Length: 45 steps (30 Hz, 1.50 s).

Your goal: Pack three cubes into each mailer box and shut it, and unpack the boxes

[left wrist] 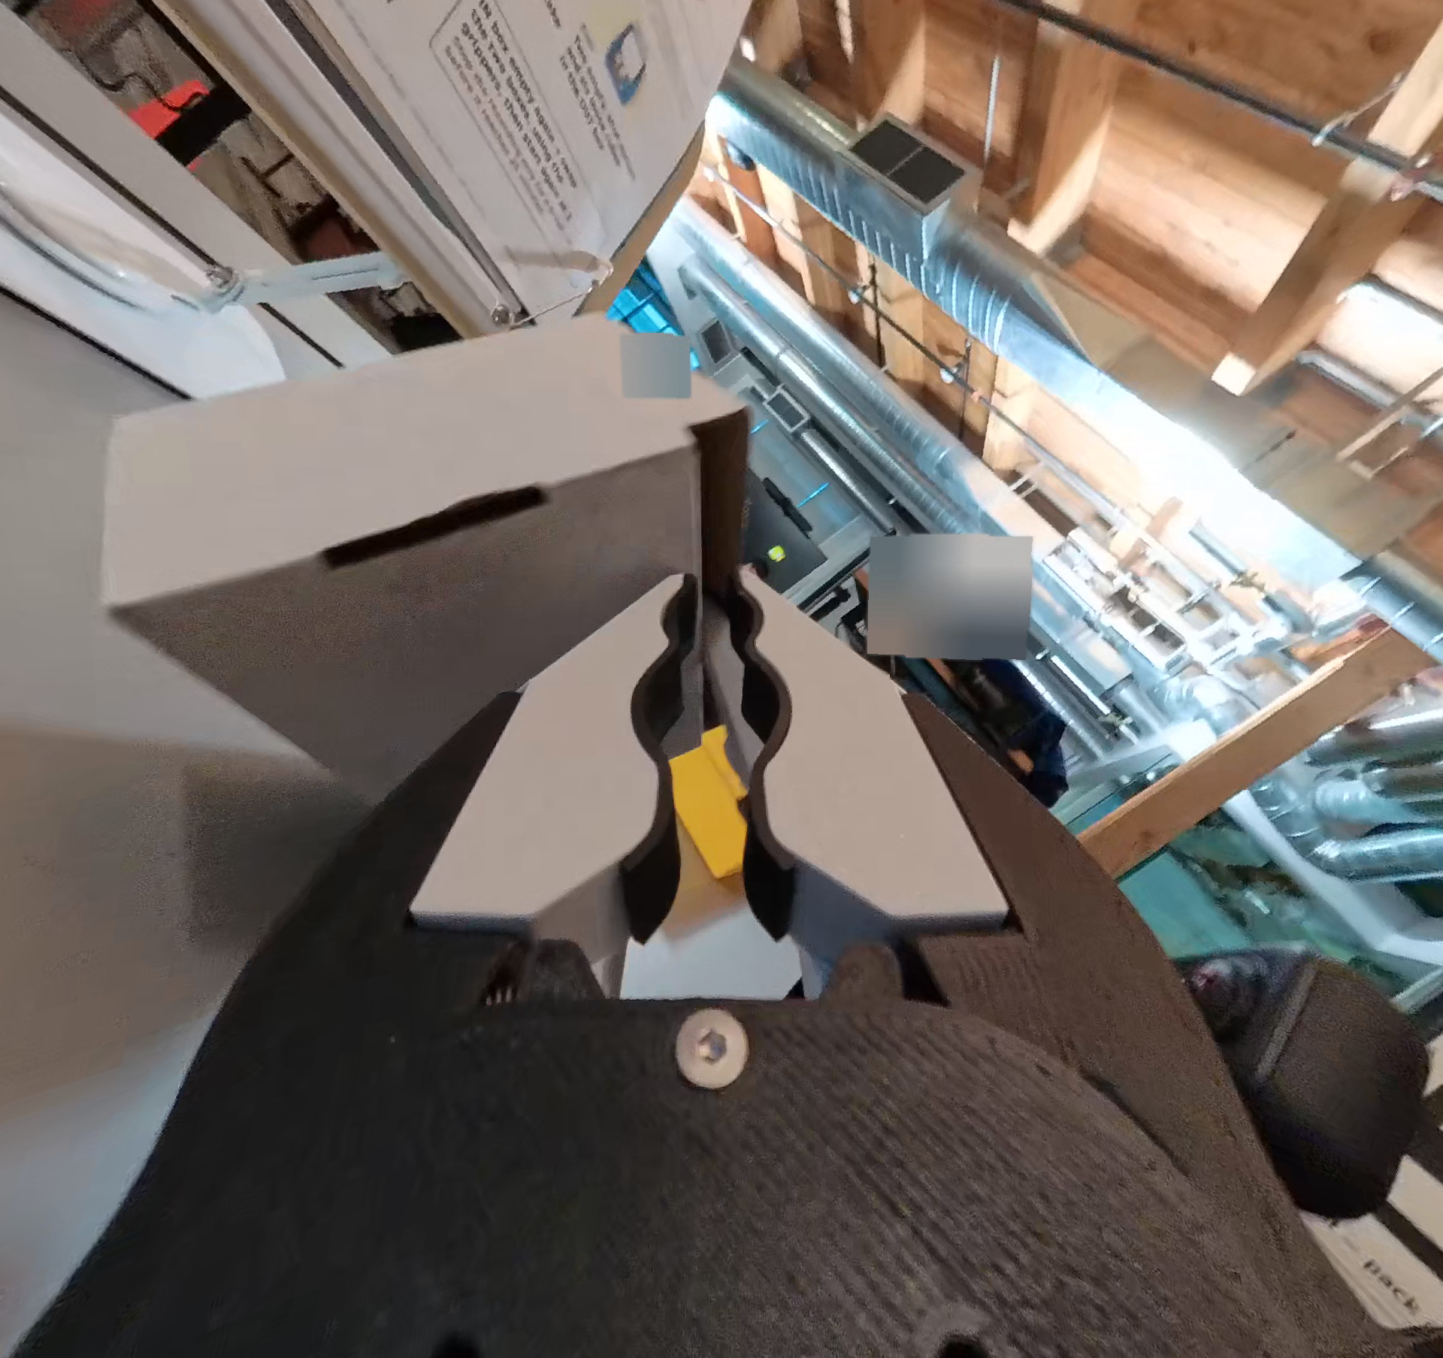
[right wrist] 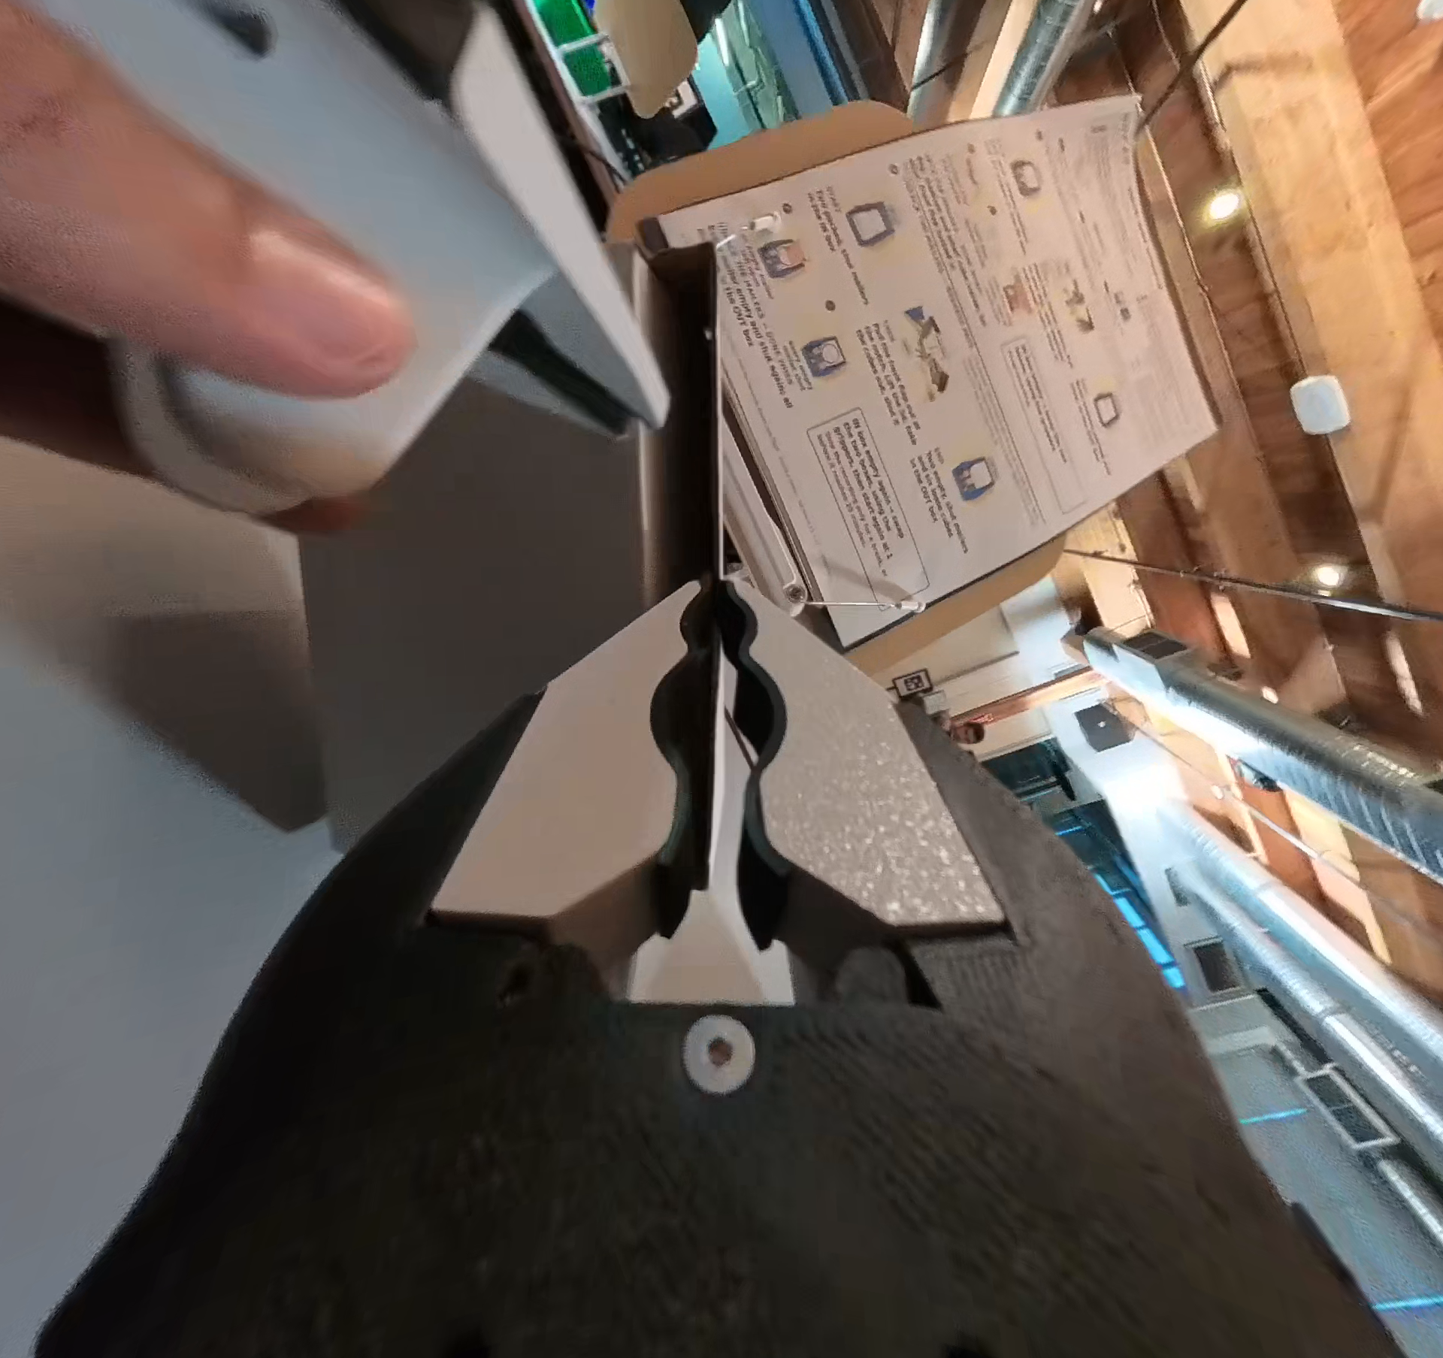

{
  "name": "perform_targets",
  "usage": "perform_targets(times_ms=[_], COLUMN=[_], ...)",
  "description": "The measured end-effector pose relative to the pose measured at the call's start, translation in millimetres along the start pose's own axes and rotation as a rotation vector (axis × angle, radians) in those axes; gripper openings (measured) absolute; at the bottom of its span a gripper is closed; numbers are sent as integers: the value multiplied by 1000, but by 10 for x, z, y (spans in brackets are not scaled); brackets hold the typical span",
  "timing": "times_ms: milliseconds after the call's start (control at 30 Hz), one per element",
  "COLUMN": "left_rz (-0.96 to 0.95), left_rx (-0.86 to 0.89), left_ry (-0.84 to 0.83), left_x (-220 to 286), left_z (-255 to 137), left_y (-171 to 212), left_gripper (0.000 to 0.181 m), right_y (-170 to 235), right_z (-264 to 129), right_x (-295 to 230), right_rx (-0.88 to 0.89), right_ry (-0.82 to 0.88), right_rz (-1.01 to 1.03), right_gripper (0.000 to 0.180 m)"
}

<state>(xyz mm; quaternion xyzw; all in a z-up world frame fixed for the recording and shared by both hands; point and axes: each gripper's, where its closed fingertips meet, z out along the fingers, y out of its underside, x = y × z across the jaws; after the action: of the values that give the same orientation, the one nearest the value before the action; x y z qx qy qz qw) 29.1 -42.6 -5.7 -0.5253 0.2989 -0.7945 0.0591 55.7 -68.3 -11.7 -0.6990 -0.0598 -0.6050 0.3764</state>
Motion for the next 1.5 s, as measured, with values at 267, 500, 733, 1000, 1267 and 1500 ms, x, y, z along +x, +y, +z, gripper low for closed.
perform_targets(times_ms=[267,500,733,1000,1267,1500], left_rz=[-178,-204,-230,-277,-199,-134], left_rx=[-121,-115,-99,-82,-42,41], left_ry=[-68,-183,-190,-253,-232,-264], left_x=[-202,-442,-531,-819,-782,-869], left_z=[54,23,-19,-98,-135,-243], left_y=[305,302,267,160,-37,-434], left_gripper=[50,93,92,51,52,52], right_y=[0,-200,-278,-200,10,86], right_z=[-34,-90,-117,-118,-96,-140], right_x=[44,1,-82,58,181,173], right_rx=[-8,42,57,65,28,30], right_ry=[51,90,46,-62,-39,-129], right_rz=[-85,-157,-141,177,132,106], right_gripper=[0,0,0,0,0,0])
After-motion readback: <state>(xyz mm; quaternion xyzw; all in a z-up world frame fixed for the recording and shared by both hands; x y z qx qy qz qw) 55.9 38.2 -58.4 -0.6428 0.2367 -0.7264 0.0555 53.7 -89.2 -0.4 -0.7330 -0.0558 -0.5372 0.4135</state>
